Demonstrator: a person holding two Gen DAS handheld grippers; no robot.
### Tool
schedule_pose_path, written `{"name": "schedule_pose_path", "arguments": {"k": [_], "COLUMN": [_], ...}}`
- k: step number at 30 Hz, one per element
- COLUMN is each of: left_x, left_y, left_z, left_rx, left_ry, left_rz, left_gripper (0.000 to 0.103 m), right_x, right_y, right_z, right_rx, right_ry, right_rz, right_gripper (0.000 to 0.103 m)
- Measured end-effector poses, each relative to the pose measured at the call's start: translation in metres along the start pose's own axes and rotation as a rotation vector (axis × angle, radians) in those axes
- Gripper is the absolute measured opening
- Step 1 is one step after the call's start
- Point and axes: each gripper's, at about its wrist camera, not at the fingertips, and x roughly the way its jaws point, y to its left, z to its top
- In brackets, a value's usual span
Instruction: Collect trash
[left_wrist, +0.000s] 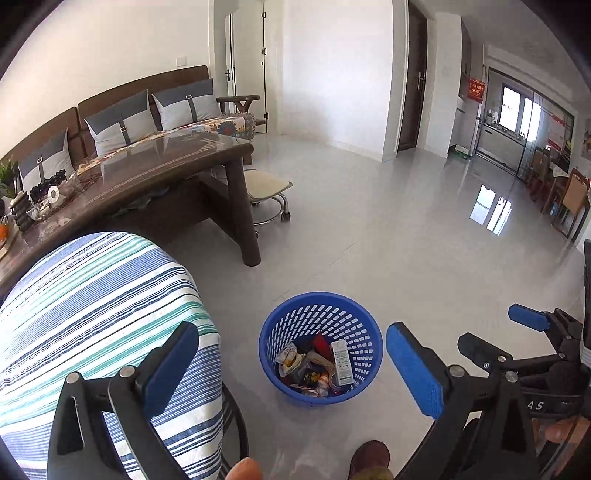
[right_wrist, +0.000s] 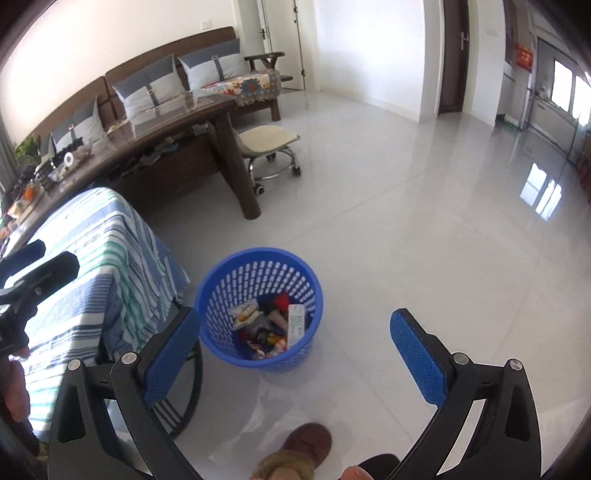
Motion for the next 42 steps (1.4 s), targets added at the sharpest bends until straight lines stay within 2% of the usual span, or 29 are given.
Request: {"name": "schedule_pose_path", "arguments": {"k": [5, 10, 17, 42], "left_x": [-0.011, -0.008, 0.007, 0.011], "left_y": [0.003, 0.000, 0.007, 0.007], "left_z": [-0.009, -0.017, -0.029, -0.031], "left_rx": [-0.025, 0.026, -0.024, -0.006], "left_ry": [0.000, 0.027, 0.119, 0.134], "left_rz": [0.042, 0.146, 0.006, 0.003], "left_gripper": [0.103, 0.103, 0.103, 0.103], "right_x": [-0.010, -0.019, -0.022, -0.018], "right_y": [0.008, 0.012, 0.016, 0.024], "right_z": [-0.012, -0.020, -0.026, -0.031], "right_rx": [0.008, 0.014, 0.011, -0.029], "right_ry": [-0.019, -0.035, -0.021, 0.027], "right_rz": [0.017, 0.020, 0.009, 0.016], "right_gripper": [0.103, 0.103, 0.102, 0.102]}}
